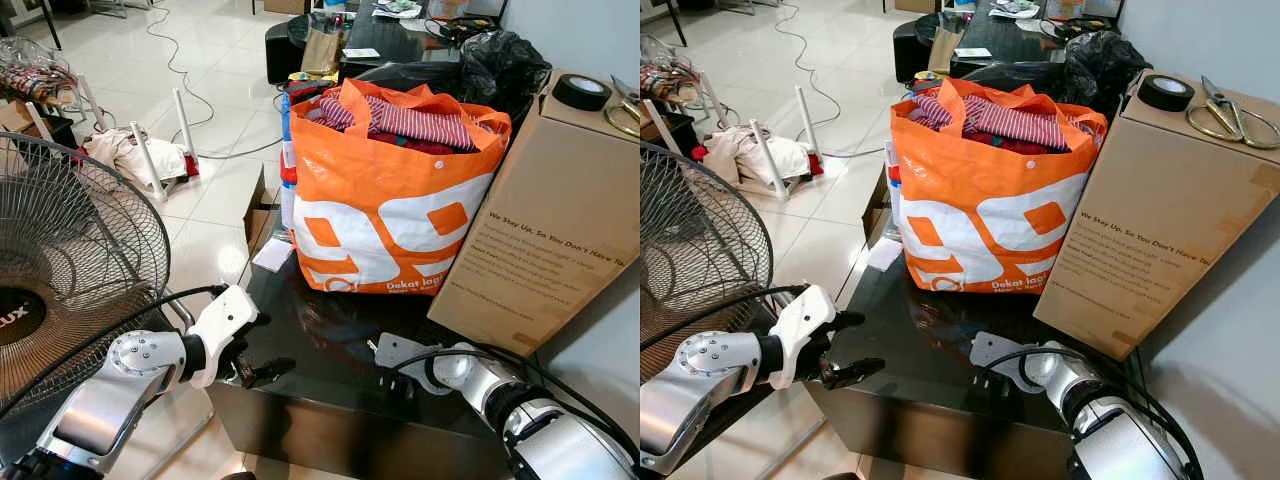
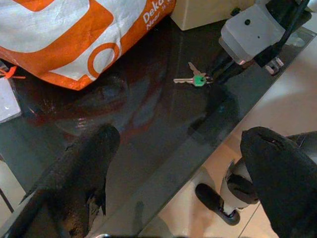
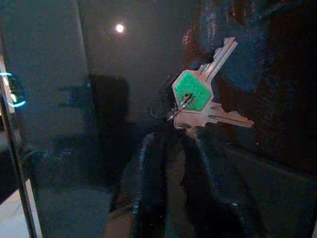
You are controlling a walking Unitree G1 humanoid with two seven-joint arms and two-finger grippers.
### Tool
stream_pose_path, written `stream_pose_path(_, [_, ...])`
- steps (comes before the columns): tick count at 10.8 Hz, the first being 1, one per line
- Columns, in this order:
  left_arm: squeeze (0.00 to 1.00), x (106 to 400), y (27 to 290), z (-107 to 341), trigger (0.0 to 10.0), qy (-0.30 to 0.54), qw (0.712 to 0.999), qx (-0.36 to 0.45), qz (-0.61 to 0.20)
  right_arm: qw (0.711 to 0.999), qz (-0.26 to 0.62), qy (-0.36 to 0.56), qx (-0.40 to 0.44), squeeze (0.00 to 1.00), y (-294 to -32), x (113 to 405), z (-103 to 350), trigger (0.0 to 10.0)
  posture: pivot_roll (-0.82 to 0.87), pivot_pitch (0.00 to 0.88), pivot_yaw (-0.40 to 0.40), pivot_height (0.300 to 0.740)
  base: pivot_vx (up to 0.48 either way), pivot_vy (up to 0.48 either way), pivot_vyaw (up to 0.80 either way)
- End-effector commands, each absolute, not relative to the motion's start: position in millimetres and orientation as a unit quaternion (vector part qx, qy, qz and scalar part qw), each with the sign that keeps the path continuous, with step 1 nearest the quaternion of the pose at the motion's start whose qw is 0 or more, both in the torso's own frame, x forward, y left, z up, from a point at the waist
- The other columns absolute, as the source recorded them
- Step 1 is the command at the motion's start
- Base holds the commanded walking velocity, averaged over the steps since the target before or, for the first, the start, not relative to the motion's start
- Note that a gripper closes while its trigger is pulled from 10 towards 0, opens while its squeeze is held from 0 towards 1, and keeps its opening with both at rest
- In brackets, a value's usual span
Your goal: Hang keys on a hook
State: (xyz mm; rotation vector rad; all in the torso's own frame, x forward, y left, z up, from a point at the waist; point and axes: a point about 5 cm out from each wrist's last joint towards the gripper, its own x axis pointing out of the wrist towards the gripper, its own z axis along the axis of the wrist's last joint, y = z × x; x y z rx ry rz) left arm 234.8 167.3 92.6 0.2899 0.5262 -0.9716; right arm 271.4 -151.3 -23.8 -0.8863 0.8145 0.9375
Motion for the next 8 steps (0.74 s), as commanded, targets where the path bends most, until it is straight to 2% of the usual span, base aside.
stream_pose_path(1, [0.48,235.4,166.1,91.7,10.0,0.249,0.84,0.142,-0.461,0.724,0.421,0.36,-0.41,0.0,-148.3,278.8,-18.0,2.9,0.0,0.0,-0.056,0.74,0.0,0.0,0.0])
stream_pose_path(2, [0.48,235.4,166.0,91.7,10.0,0.249,0.84,0.141,-0.461,0.73,0.422,0.356,-0.403,0.0,-143.6,279.8,-17.2,3.5,0.0,0.0,-0.056,0.74,0.0,0.0,0.0])
stream_pose_path(3, [0.48,234.9,166.1,91.6,10.0,0.249,0.84,0.141,-0.46,0.733,0.423,0.354,-0.4,0.0,-141.2,279.4,-17.6,3.6,0.01,0.0,-0.061,0.74,0.0,0.0,0.0])
stream_pose_path(6, [0.47,235.7,166.5,92.3,10.0,0.247,0.842,0.142,-0.458,0.744,0.422,0.347,-0.384,0.0,-142.7,275.5,-19.9,3.3,0.01,0.0,-0.06,0.74,0.0,0.0,0.0])
stream_pose_path(7, [0.48,236.8,166.5,92.6,10.0,0.247,0.843,0.143,-0.457,0.749,0.418,0.346,-0.381,0.0,-143.9,277.8,-17.8,2.9,0.01,0.0,-0.059,0.74,0.0,0.0,0.0])
stream_pose_path(8, [0.48,237.3,166.5,92.6,10.0,0.246,0.843,0.143,-0.457,0.752,0.415,0.344,-0.379,0.0,-146.2,280.5,-15.2,1.8,0.01,0.0,-0.058,0.74,0.0,0.0,0.0])
